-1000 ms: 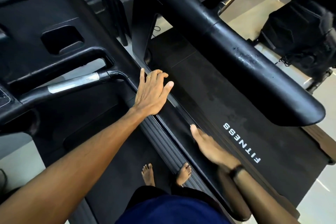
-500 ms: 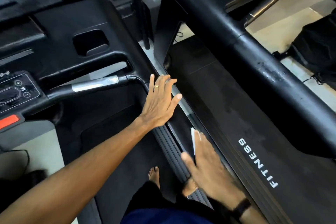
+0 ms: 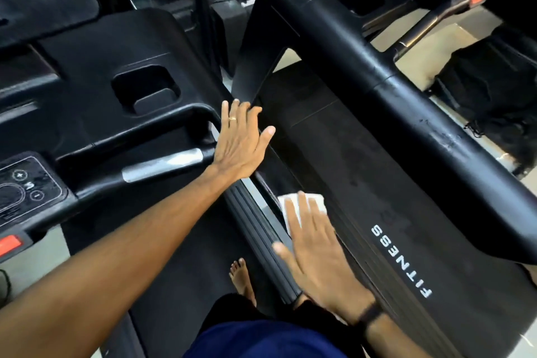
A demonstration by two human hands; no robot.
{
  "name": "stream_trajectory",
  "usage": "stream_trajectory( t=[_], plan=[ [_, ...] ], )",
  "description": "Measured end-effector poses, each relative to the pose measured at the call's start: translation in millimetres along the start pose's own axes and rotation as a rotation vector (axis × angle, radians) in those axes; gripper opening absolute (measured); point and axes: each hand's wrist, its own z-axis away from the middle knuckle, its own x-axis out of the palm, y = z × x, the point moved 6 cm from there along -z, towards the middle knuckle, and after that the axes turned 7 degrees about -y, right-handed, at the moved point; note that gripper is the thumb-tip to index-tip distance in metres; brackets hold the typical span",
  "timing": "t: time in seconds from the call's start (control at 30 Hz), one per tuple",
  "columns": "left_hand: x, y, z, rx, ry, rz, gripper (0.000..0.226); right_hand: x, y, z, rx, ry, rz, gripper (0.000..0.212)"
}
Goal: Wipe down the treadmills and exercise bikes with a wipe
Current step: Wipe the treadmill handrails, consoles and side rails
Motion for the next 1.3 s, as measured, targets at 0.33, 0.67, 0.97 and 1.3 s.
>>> stream_trajectory(
  t=[0.33,0.67,0.97,1.3],
  plan=[
    [8.6,1.2,-4.4,0.001,-0.089,-0.144,0.07,-0.4,66.1,-44.6,0.503,-0.341,-0.833,0.09],
    [-13.0,-22.8,-2.2,-0.064,-0.018,-0.099,0.067,-5.6,-15.1,-10.9,-0.142,-0.056,0.076,0.084],
    [-16.4,-47.1,1.4,-0.275,-0.118,-0.205,0.072,-12.4,36.7,-58.3,0.187,-0.199,-0.499,0.071],
    [-17.9,-49.7,4.3,-0.334,-0.042,-0.189,0.071,-25.4,-20.5,-86.2,-0.146,-0.013,-0.014,0.083]
  ],
)
